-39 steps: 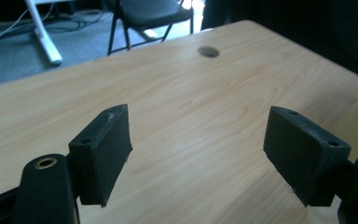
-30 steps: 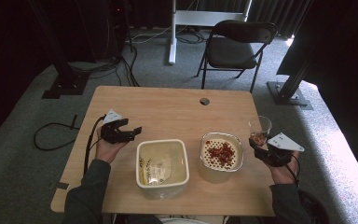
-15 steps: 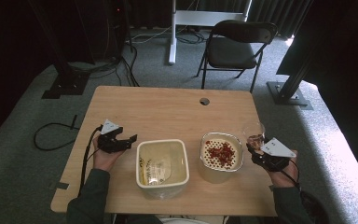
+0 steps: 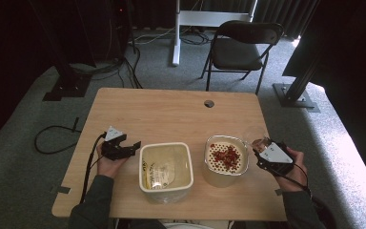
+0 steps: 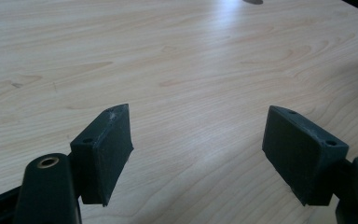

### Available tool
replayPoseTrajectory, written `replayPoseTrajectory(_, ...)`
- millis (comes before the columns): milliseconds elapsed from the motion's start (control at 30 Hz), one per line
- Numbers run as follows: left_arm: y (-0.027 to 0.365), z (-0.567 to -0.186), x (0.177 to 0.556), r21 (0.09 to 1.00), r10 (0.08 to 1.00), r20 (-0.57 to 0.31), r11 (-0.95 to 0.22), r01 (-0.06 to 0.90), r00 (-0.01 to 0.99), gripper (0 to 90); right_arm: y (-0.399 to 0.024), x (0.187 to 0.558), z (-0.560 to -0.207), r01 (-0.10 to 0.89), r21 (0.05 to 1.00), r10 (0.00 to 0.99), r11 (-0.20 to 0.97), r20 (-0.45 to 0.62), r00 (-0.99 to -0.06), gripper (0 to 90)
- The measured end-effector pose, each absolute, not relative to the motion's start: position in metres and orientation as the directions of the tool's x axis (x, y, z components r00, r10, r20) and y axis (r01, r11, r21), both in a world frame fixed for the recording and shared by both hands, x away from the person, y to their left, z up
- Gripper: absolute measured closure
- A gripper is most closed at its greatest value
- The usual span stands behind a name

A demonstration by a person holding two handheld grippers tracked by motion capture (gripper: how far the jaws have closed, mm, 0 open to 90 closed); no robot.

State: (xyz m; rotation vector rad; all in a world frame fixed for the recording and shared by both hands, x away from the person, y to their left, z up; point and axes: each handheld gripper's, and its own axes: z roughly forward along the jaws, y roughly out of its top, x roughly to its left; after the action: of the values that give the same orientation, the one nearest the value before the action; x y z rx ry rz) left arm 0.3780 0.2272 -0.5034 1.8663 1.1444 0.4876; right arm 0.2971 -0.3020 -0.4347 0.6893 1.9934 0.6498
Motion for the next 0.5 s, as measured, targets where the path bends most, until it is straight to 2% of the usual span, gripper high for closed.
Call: replayPoseTrajectory(500, 0.221, -0.517, 0.379, 0.816, 0.86, -0.107, -0.21, 0.538, 0.499, 24.7, -0.293, 0.298, -0.424, 0.167, 0.529, 0.546, 0.832, -0.727, -0.416, 43.0)
